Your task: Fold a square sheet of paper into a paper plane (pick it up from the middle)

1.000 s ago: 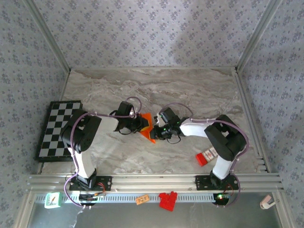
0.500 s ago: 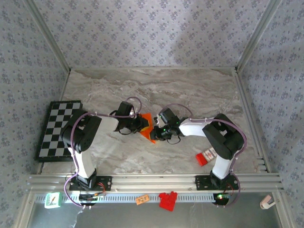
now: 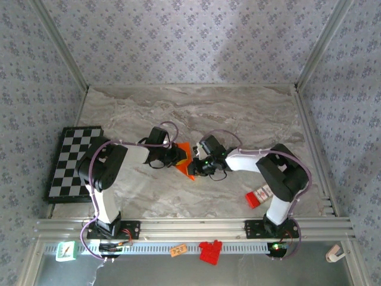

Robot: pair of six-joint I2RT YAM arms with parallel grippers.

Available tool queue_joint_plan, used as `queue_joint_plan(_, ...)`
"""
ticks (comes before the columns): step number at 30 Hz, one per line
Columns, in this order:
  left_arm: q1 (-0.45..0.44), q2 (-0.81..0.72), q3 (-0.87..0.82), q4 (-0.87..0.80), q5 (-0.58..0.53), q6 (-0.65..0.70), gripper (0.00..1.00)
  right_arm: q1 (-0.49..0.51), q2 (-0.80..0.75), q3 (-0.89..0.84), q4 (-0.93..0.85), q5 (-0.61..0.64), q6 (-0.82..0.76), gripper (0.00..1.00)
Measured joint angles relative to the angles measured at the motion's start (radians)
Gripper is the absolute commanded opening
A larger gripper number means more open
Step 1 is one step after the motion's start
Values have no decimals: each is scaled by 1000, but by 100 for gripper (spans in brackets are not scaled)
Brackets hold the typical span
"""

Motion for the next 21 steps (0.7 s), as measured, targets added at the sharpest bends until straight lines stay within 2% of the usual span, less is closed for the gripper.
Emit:
queue_joint_plan(4, 0, 0, 6, -16, -3, 3, 17, -20, -59, -1, 8, 3, 5, 23)
queue_joint_plan(8, 0, 0, 10, -24, -7, 3, 17, -35, -60, -1, 15, 6, 8, 19)
queue_joint_plan(21, 0, 10, 31, -62, -11, 3, 14, -14, 40, 11, 18, -4, 14, 15)
